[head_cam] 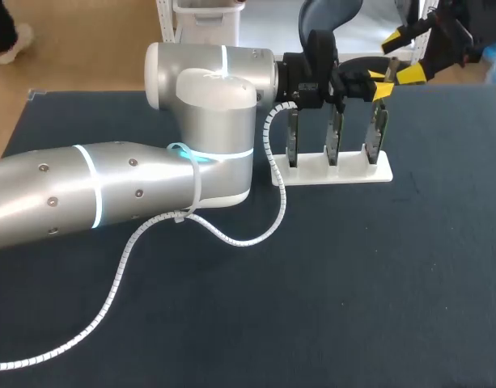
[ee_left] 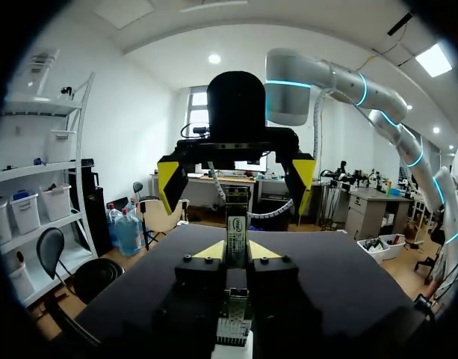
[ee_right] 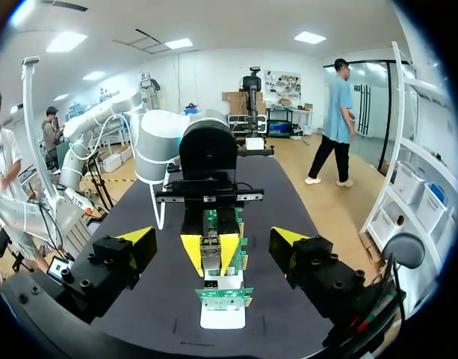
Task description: Pick up the optical module with the left hand, and insert it into the network port with the right hand.
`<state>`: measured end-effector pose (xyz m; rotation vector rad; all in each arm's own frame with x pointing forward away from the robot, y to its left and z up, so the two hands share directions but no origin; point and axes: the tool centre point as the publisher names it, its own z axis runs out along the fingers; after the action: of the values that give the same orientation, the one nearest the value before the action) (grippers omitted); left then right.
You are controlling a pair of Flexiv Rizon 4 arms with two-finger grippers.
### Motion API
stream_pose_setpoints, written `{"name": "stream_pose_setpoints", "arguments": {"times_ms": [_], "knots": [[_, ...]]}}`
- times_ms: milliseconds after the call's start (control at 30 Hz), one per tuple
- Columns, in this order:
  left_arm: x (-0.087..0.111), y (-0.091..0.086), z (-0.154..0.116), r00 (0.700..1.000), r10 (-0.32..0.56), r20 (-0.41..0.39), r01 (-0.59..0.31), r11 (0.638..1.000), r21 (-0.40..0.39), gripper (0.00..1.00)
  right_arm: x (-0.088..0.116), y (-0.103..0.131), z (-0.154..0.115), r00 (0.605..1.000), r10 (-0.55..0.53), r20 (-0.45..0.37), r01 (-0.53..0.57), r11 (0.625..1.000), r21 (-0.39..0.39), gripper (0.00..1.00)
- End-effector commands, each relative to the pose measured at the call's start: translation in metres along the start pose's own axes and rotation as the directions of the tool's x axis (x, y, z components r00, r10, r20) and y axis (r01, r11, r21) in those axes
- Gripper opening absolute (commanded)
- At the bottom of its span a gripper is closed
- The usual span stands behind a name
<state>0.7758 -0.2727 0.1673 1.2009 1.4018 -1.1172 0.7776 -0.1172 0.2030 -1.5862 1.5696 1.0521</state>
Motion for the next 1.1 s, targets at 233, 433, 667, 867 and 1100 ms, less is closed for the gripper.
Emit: {"name": "stream_pose_setpoints", "arguments": {"times_ms": [233, 433, 667, 867, 1100], "knots": [[0.0002, -0.0006, -0.0004, 1.0, 0.0, 0.0, 0.0, 1.0, -0.002, 0.0, 0.0011, -0.0008, 0.002, 1.0, 0.003, -0.02, -0.002, 0.999, 0.042, 0.0], [0.0002, -0.0006, -0.0004, 1.0, 0.0, 0.0, 0.0, 1.0, -0.002, 0.0, 0.0015, -0.0003, 0.0018, 1.0, 0.014, -0.018, -0.013, 0.999, 0.049, 0.0], [0.0002, -0.0006, -0.0004, 1.0, 0.0, 0.0, 0.0, 1.0, -0.002, 0.0, 0.003, 0.0014, 0.0004, 1.0, 0.018, -0.023, -0.017, 0.999, 0.044, 0.0], [0.0002, -0.0006, -0.0004, 1.0, 0.0, 0.0, 0.0, 1.0, -0.002, 0.0, 0.0029, 0.0005, 0.0012, 1.0, 0.014, -0.024, -0.013, 0.999, 0.037, 0.0], [0.0002, -0.0006, -0.0004, 1.0, 0.0, 0.0, 0.0, 1.0, -0.002, 1.0, 0.0035, 0.0025, 0.0023, 1.0, 0.014, -0.019, -0.013, 0.999, 0.033, 0.0]]}}
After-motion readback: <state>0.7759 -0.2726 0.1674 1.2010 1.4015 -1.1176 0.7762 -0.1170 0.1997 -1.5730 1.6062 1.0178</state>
